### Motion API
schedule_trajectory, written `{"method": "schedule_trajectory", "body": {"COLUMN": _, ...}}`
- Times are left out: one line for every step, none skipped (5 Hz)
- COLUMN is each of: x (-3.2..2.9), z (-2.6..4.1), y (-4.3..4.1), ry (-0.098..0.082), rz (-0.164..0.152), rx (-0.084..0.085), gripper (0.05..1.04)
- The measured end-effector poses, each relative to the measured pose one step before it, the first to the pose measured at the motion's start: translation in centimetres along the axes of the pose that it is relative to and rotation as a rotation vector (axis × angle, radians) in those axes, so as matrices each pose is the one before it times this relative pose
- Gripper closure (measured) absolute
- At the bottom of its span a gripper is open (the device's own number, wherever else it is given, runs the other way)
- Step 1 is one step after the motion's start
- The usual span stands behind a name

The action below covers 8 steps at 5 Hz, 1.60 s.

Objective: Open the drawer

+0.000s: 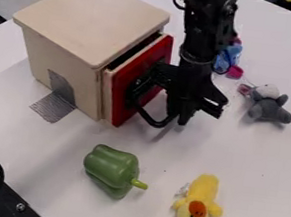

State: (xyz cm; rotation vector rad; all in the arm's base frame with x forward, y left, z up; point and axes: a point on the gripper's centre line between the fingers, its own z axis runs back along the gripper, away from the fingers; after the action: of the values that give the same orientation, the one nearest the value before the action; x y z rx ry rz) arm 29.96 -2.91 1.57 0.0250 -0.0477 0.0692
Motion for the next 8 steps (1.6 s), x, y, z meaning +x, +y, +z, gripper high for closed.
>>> {"method": "schedule_trajectory", "body": {"x": -0.513, "z": 0.076, "y": -2.498, "ry": 0.003, "rz": -0.033, "rx": -0.0272, "gripper": 0.961}}
{"method": "schedule_trajectory", "body": {"x": -0.334, "z": -0.035, "y": -1.202, "ry": 0.0053, "rz": -0.0113, "rx": -0.0094, "gripper": 0.961}}
{"method": "schedule_trajectory", "body": {"x": -0.2, "z": 0.045, "y": -0.812, "ry": -0.0003, "rz": 0.0017, "rx": -0.0046, "gripper": 0.961}}
{"method": "schedule_trajectory", "body": {"x": 0.114, "z": 0.176, "y": -0.759, "ry": -0.0008, "rz": 0.0094, "rx": -0.0192, "gripper": 0.961}}
{"method": "schedule_trajectory", "body": {"x": 0.332, "z": 0.188, "y": -0.444, "ry": 0.0057, "rz": 0.0278, "rx": -0.0196, "gripper": 0.961}}
{"method": "schedule_trajectory", "body": {"x": 0.141, "z": 0.161, "y": -0.297, "ry": -0.0031, "rz": 0.0164, "rx": -0.0164, "gripper": 0.935}}
{"method": "schedule_trajectory", "body": {"x": -0.085, "z": 0.026, "y": 0.008, "ry": -0.0038, "rz": 0.049, "rx": -0.009, "gripper": 0.701}}
{"method": "schedule_trajectory", "body": {"x": 0.228, "z": 1.254, "y": -0.06, "ry": -0.04, "rz": 0.0035, "rx": -0.0058, "gripper": 0.382}}
